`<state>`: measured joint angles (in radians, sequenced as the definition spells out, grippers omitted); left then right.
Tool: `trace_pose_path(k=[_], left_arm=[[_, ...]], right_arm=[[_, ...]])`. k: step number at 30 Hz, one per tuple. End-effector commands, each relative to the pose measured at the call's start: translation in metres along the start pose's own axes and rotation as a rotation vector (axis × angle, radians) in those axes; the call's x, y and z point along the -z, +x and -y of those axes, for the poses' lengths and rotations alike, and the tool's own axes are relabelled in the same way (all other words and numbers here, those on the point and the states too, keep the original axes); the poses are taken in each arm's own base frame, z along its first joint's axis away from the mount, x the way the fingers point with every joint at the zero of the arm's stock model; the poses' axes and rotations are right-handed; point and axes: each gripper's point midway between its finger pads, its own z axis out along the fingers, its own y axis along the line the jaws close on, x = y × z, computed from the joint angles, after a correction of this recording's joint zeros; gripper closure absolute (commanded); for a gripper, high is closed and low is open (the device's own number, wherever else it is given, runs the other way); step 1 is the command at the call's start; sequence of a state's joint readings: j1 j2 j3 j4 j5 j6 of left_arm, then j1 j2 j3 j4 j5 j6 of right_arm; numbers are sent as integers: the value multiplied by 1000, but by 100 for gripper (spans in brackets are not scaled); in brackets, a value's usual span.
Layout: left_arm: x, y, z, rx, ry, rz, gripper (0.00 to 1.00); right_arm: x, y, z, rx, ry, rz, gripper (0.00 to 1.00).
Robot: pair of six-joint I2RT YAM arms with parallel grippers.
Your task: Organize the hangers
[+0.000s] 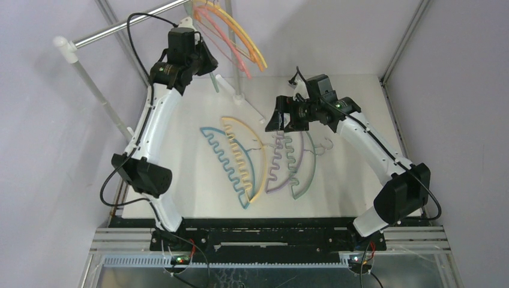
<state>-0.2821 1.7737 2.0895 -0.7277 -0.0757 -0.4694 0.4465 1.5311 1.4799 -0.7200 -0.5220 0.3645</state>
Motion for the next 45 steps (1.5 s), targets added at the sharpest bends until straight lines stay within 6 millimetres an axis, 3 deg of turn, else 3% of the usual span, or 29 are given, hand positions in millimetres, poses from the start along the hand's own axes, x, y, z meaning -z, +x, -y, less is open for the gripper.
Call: trace_pose_path(k=[1,4,6,12,15,23,29,33,38,45], left_arm=[[-7,2,23,-38,84,-53,86],[-14,-2,30,-34,109,-49,62],[-15,-3,34,-33,126,-45,53],[5,-19,35,-55,139,12,24],[20,-27,38,-60,158,32,2],[58,-34,40,-69,201,85,1],[72,-35,26,-82,159,103,0],[84,-31,16,-108,133,105,1],[110,-17,7,-128,139,98,0],[147,22,-10,-116,161,85,1]], right_arm=[[3,-14,2,30,-3,44,0],[5,-16,7,26,13,49,0],[7,-17,9,30,25,55,0],[10,-13,22,29,84,61,0],[8,-11,30,12,112,56,0],[0,-2,54,-33,193,41,0],[0,5,66,-55,244,34,0],[12,13,100,-140,409,74,0],[22,41,153,-257,615,41,0],[15,85,190,-389,724,-14,2]])
